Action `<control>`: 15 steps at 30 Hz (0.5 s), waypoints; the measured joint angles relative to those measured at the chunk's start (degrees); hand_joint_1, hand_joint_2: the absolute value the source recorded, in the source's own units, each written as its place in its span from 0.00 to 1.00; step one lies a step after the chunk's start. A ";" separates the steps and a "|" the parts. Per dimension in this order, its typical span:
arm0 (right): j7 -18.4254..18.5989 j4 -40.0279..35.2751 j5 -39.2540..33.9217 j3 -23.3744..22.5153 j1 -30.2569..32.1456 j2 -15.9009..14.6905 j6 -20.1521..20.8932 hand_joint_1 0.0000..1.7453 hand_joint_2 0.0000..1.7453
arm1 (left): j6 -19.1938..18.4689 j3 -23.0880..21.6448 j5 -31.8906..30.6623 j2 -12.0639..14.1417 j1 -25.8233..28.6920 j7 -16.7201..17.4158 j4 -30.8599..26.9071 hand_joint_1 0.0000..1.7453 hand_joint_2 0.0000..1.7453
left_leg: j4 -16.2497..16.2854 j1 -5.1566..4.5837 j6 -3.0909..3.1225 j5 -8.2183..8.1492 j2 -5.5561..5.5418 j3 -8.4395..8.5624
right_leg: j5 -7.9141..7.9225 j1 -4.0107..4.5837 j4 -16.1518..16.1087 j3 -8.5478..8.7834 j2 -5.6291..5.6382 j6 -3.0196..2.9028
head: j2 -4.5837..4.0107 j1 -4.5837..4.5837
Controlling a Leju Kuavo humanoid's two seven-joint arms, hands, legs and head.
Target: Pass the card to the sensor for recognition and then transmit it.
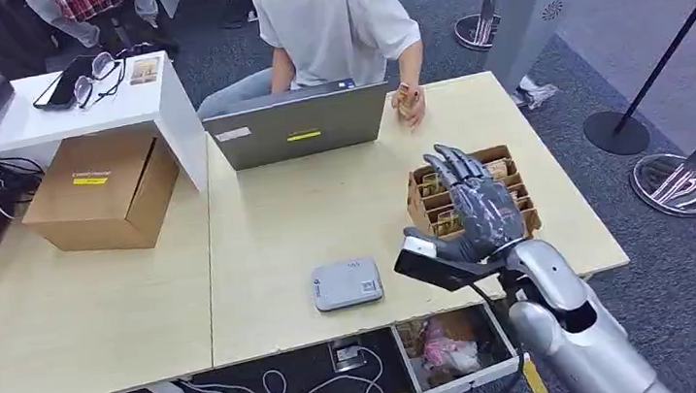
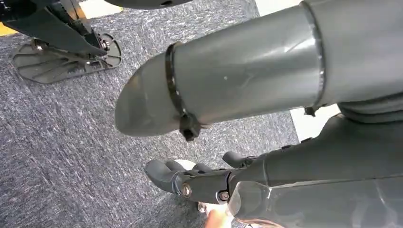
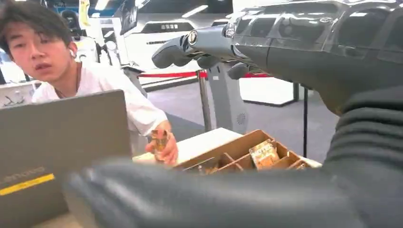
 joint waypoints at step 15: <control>-1.05 6.54 1.99 3.80 -7.56 -3.72 3.26 0.00 1.00 | -0.28 0.42 0.20 0.02 0.00 -0.02 0.00 0.00 0.00 | 0.00 0.00 0.03 0.02 -0.02 0.00 | 0.01 -0.02 0.01 0.00 -0.02 0.00 | 0.00 0.00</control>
